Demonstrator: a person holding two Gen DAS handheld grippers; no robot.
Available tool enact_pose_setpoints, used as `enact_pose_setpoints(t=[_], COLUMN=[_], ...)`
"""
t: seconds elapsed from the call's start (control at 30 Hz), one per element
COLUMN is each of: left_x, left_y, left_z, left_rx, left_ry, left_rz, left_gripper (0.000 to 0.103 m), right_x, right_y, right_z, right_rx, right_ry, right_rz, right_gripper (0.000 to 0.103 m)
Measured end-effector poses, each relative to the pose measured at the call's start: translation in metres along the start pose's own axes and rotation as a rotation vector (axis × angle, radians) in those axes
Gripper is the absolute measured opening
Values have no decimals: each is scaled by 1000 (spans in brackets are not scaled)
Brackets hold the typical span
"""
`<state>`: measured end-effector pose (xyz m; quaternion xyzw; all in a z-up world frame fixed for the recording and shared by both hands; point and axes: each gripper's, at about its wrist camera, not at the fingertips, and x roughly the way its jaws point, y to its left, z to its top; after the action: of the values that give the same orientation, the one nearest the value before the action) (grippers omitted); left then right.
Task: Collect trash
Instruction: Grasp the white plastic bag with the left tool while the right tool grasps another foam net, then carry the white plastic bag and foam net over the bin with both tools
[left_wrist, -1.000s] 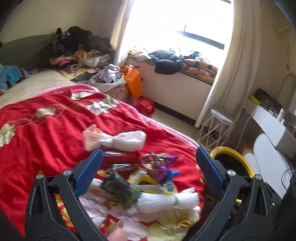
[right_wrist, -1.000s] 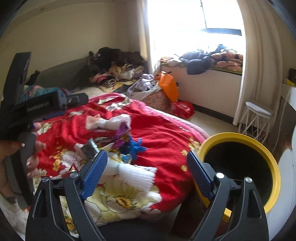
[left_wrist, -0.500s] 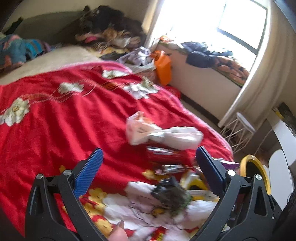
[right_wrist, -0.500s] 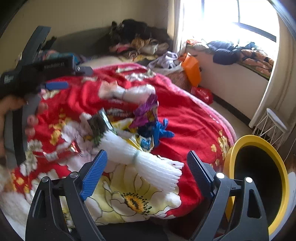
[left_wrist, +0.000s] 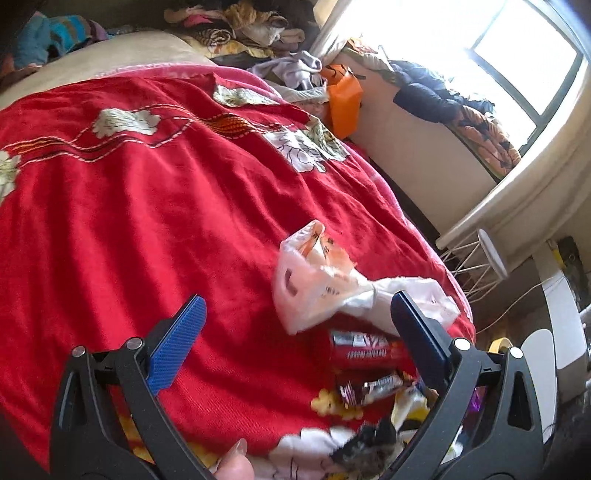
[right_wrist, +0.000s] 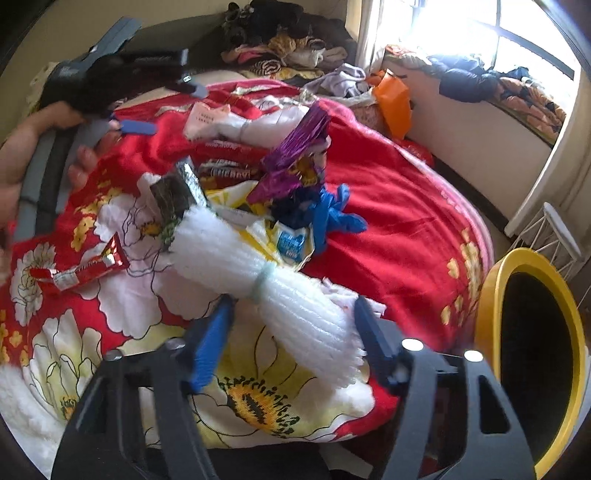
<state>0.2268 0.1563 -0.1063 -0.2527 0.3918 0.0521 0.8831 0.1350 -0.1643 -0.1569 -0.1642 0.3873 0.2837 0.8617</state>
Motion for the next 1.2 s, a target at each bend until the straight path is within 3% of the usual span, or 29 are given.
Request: enact_pose_setpoints(t=[0.03,0.2,0.23,0.3,0.37,0.57,0.97,1.2], left_x=[4,20,25,32,33,19,-68,-107], left_y=[1,5,6,7,8,-9,-31,-31], left_z=[1,7,7,5,2,0,-9,-20], left_rx=[-11,-74,-78,-85,-110,-30,47,50], left_ry=[5,38,53,73,78,36,-172,-236], left_rz=[-8,-22,-17,-10,-39,-15,-35,-27], left_gripper=[92,79,72,62,45,24,22,22], right_x=[1,-5,-7,-13,-19,-33,-56,-68], right_y=[1,4,5,4,4,8,33,40], right_z=[-2,-9,-11,-12,-13,-12,-5,0], right_rx=[-2,-27,-28,-24,-17,-24,-46,-45], right_ry=[4,3,-3,-16,-30,-70,-138,-184], right_rz=[0,10,12,21,35,67,122,141], right_gripper=[40,26,24,22,21,19,18,18])
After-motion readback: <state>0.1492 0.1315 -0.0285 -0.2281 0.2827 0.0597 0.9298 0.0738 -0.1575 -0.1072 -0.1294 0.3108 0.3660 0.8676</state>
